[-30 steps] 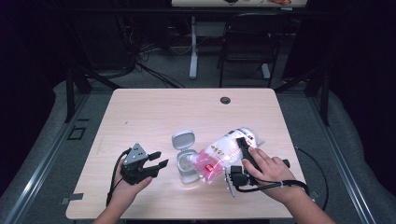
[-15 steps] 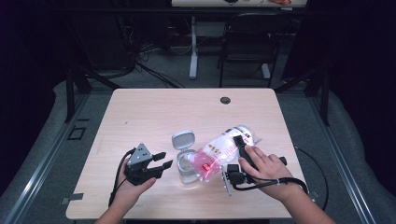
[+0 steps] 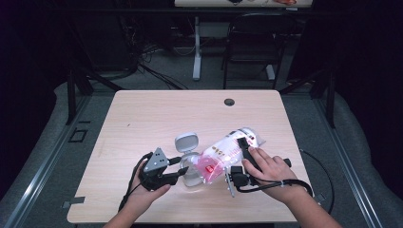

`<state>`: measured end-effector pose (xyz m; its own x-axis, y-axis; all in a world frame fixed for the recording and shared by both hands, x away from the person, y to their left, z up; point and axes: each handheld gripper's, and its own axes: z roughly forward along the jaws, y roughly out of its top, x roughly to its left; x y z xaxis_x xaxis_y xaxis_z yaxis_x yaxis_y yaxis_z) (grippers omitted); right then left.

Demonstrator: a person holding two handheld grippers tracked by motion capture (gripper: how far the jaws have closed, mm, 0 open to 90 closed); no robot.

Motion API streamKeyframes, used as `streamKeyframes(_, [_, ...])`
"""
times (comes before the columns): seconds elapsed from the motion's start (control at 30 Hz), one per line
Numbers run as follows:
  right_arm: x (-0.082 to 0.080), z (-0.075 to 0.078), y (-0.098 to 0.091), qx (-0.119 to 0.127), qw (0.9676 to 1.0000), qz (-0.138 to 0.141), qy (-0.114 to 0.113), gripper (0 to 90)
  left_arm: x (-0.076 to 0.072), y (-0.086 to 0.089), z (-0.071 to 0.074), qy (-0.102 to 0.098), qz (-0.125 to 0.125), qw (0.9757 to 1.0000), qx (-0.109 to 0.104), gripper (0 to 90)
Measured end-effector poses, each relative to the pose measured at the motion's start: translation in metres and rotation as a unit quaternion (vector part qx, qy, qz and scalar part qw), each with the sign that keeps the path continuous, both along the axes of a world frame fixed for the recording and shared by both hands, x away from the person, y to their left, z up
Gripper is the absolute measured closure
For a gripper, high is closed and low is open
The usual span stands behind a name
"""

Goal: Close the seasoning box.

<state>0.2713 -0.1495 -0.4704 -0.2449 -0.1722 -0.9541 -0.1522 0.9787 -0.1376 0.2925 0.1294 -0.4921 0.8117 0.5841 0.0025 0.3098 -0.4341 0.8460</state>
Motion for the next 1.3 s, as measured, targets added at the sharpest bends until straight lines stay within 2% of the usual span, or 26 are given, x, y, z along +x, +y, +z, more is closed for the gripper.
streamKeyframes(0.17, [0.0,0.0,0.0,0.002,1.0,0.001,0.001,56.4,0.002,-0.011,0.003,-0.012,-0.008,0.9998,0.016,55.2])
streamKeyframes(0.33, [0.0,0.0,-0.001,0.01,0.9999,0.003,0.005,56.4,0.004,-0.019,0.003,-0.012,-0.01,0.9997,0.021,55.1])
streamKeyframes(0.5, [-0.001,0.001,-0.001,0.009,0.9999,0.004,0.005,56.5,0.005,-0.025,0.004,-0.021,-0.01,0.9994,0.027,54.7])
streamKeyframes(0.77, [-0.001,0.001,0.0,0.008,0.9999,0.003,0.009,56.6,0.007,-0.03,0.003,-0.022,-0.014,0.9991,0.032,54.3])
streamKeyframes(1.3, [-0.001,0.001,0.0,0.015,0.9999,-0.004,0.009,56.8,0.007,-0.032,0.0,-0.024,0.003,0.9987,0.044,65.3])
